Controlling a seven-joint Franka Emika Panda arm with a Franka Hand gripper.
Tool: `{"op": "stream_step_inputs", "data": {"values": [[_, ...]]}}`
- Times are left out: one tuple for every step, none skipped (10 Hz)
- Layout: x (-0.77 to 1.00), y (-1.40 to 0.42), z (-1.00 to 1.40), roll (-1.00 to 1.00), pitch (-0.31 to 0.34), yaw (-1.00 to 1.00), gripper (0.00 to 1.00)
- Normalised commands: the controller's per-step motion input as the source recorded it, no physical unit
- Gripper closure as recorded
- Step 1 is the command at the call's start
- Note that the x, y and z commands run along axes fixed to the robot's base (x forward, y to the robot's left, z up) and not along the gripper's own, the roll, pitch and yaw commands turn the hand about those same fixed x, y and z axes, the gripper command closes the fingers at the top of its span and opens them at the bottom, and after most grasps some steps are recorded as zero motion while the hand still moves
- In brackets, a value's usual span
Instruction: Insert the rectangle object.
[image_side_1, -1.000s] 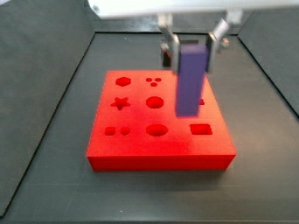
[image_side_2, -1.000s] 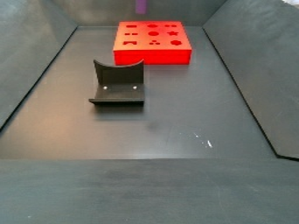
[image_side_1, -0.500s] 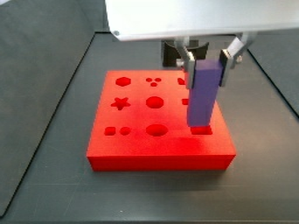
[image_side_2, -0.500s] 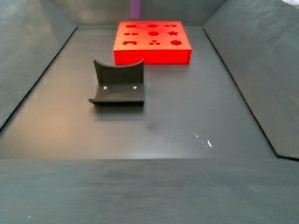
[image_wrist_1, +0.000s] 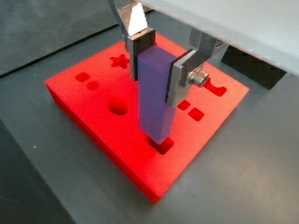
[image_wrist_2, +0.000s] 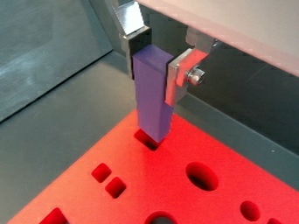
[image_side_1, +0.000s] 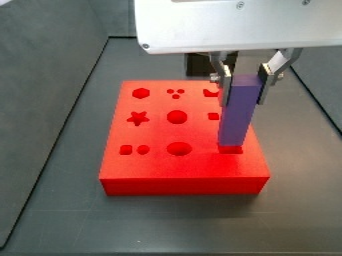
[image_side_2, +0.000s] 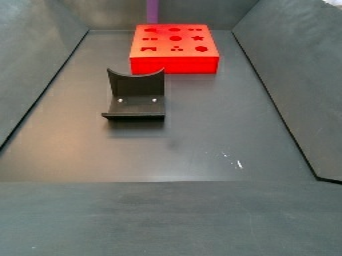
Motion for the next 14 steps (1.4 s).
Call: {"op": "stream_step_inputs", "data": {"values": [[0.32,0.02,-0.35,0.00,0.000,0.05,1.00],[0.15,0.00,-0.45,-0.23,-0.026,0.06,1.00],[0.15,0.00,-0.23,-0.20,0.000,0.05,1.00],[0.19,0.00,-0.05,-0.10,0.081,0.02,1.00],[0.20,0.00,-0.01,0.00,0.104,0.00,1.00],[0.07,0.10,0.00,0.00,0.120,-0.03,1.00],[0.00,0.11,0.00,0.00,0.071,-0.07,1.00],[-0.12,0.14,0.00,0.00,0.023,-0.06,1.00],[-0.11,0.09,0.00,-0.01,0.000,-0.03,1.00],[-0.07,0.01,0.00,-0.02,0.000,0.00,1.00],[-0.20,0.02,0.00,0.00,0.000,0.00,1.00],[-0.18,0.01,0.00,0.00,0.000,0.00,1.00],[-0.18,0.00,0.00,0.00,0.000,0.00,1.00],[-0.24,0.00,0.00,0.00,0.000,0.00,1.00]]}}
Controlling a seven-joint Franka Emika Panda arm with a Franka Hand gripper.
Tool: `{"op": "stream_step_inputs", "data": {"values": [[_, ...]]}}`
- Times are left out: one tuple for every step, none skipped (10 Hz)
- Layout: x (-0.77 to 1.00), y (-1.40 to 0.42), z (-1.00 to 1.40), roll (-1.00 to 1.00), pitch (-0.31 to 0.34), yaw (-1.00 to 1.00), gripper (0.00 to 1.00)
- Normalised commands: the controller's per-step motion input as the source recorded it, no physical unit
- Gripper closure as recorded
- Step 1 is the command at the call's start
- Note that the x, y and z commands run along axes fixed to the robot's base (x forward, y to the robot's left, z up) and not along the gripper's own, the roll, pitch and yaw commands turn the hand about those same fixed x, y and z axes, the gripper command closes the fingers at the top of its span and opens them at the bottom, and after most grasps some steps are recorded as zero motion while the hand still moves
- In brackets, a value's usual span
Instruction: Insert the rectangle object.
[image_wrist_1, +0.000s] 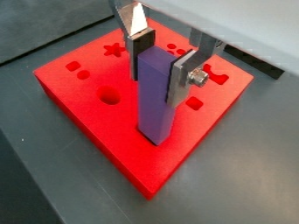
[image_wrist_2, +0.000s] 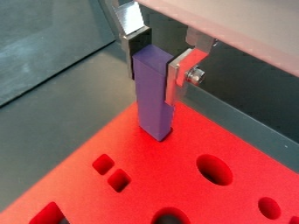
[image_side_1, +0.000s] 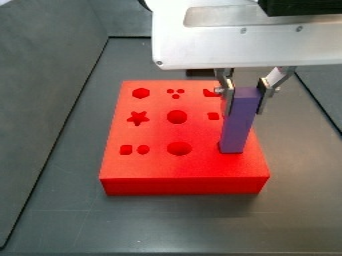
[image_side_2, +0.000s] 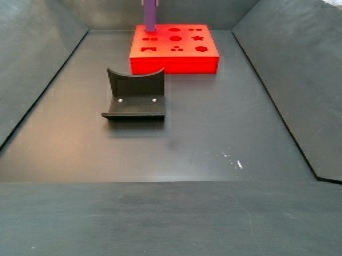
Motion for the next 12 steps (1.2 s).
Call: {"op": "stream_step_inputs", "data": {"values": [[-0.01,0.00,0.00,0.00,0.000,0.00,1.00],[0.00,-0.03,0.00,0.00,0.000,0.00,1.00],[0.00,-0.03,0.00,0.00,0.000,0.00,1.00],[0.09,-0.03,-0.12,0.01,0.031,0.00,1.00],[0.21,-0.03,-0.26,0.04,0.066,0.00,1.00],[0.19,-0.02,-0.31,0.05,0.067,0.00,1.00],[0.15,0.00,-0.33,0.04,0.057,0.00,1.00],[0.11,0.00,-0.32,0.03,0.044,0.00,1.00],[0.07,0.00,-0.31,0.02,0.031,0.00,1.00],[0.06,0.00,-0.30,0.02,0.026,0.00,1.00],[0.05,0.00,-0.32,0.02,0.019,0.00,1.00],[0.03,-0.01,-0.36,0.01,0.006,0.00,1.00]]}}
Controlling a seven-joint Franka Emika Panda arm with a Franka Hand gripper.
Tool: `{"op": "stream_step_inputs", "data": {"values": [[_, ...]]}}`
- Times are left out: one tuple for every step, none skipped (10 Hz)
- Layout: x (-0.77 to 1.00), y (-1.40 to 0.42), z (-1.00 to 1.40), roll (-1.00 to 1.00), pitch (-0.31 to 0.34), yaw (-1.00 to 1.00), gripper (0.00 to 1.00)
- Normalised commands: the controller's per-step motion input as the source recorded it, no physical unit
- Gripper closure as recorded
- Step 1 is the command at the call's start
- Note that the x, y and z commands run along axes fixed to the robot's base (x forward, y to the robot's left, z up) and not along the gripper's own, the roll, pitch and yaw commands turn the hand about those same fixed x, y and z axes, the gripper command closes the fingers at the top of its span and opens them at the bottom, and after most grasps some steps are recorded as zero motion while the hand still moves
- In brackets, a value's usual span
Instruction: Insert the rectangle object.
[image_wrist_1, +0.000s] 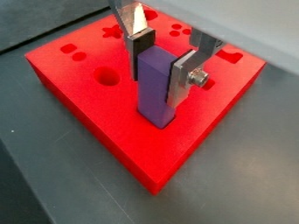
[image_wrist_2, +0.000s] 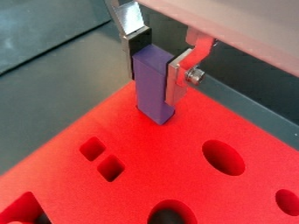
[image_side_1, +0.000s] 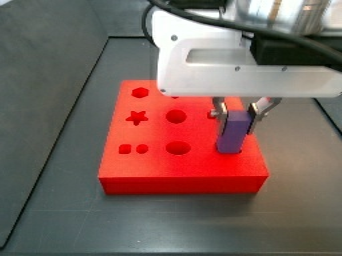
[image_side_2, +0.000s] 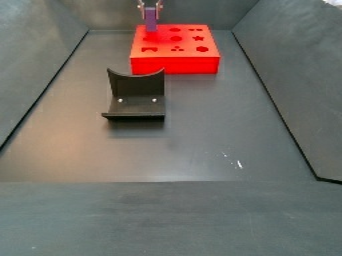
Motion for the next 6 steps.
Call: {"op": "stream_step_inputs", "data": {"values": [[0.05,-0.02,-0.37,0.02,0.014,0.00,1.00],[0.03,-0.02,-0.38,0.01,0.004,0.00,1.00],[0.03,-0.02,-0.35,0.02,0.000,0.00,1.00],[0.02,-0.02,-0.12,0.04,0.041,0.00,1.00],[0.00,0.00,0.00,-0.01,-0.013,0.00,1.00],[0.00,0.00,0.00,0.00,0.000,0.00,1.00]]}}
